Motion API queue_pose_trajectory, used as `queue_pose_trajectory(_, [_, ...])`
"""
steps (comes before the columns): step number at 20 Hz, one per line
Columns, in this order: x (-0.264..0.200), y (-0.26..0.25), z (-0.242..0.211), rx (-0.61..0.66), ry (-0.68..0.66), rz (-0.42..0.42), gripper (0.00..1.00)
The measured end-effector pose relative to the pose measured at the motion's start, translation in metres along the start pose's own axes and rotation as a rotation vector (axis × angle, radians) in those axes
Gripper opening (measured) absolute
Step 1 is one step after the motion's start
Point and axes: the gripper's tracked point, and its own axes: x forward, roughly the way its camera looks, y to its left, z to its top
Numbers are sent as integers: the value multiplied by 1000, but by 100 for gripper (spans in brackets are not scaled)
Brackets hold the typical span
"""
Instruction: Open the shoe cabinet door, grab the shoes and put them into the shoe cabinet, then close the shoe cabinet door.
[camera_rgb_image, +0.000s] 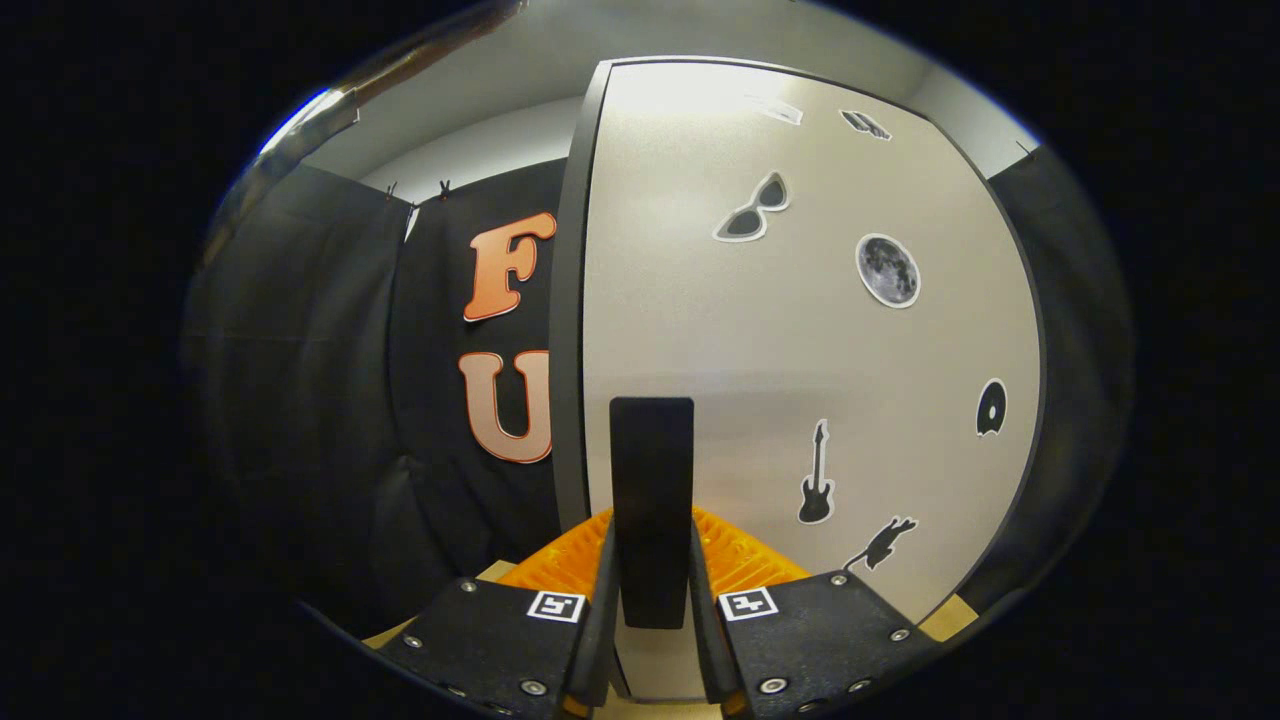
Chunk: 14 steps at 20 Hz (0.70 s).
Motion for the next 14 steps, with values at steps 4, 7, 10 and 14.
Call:
queue_pose_trajectory(4, [-2, 0, 0, -5, 10, 3, 30])
queue_pose_trajectory(7, [-6, 0, 1, 7, 8, 16, 27])
queue_pose_trajectory(10, [-13, 0, 2, -6, 11, 32, 25])
queue_pose_trajectory(14, [-29, -3, 3, -7, 7, 27, 25])
